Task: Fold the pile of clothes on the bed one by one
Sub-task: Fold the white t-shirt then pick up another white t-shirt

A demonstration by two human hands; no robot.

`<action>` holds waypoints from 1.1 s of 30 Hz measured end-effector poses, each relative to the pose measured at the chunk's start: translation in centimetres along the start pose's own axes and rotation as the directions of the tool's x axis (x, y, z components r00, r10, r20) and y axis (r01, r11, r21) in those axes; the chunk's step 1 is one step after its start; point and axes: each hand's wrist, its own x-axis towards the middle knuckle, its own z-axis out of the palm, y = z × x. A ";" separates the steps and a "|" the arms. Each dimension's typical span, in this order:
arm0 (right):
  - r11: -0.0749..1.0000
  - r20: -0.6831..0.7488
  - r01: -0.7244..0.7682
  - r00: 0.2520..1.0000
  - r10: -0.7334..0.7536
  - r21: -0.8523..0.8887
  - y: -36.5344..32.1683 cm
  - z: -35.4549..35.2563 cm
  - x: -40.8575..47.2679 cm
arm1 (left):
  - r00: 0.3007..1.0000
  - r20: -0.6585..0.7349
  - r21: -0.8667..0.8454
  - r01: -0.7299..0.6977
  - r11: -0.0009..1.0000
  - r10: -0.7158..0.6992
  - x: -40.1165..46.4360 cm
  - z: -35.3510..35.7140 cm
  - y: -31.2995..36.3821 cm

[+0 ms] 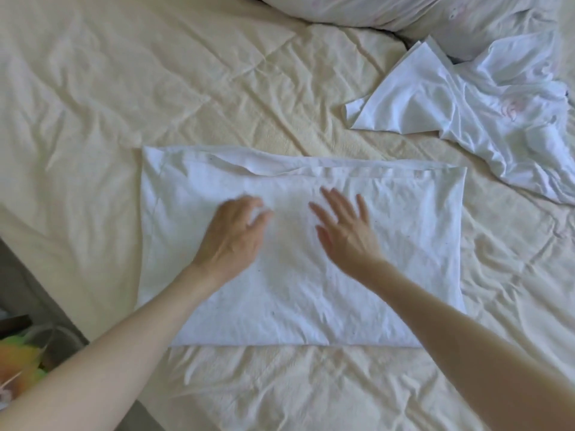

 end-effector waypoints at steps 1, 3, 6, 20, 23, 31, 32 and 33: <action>0.997 0.049 0.073 0.996 -0.072 -0.018 -0.6 1.0 -0.2 | 0.993 0.087 0.008 -0.085 0.996 0.084 -0.4 0.4 0.2; 0.992 0.136 0.082 0.988 -0.068 -0.101 -0.1 2.1 1.2 | 0.965 0.257 0.036 -0.066 0.997 0.055 0.4 1.3 -1.1; 0.981 0.146 -0.120 0.979 0.143 -0.154 2.3 1.5 5.2 | 0.947 0.282 0.172 0.105 0.980 -0.151 3.8 2.4 -4.5; 1.000 0.140 -0.028 0.990 0.026 0.009 -9.2 6.2 -12.2 | 0.816 0.310 0.058 0.496 0.866 -0.488 -16.5 -1.2 1.3; 0.995 0.180 -0.097 0.979 0.097 -0.011 -6.2 6.6 -14.7 | 0.750 0.320 0.074 0.589 0.805 -0.578 -18.9 -1.5 0.8; 0.594 -0.036 -0.792 0.595 0.803 0.141 2.1 3.2 -18.4 | 0.527 0.093 -0.291 0.825 0.484 -0.845 -18.1 -2.3 0.6; 0.426 -0.054 -0.862 0.428 0.902 0.274 2.4 2.7 -18.6 | 0.373 0.094 -0.386 0.868 0.311 -0.923 -18.5 -2.4 0.7; 0.214 -0.009 -0.870 0.234 0.972 0.444 2.6 2.2 -18.6 | 0.187 0.175 -0.498 0.864 0.077 -0.967 -18.8 -2.5 0.6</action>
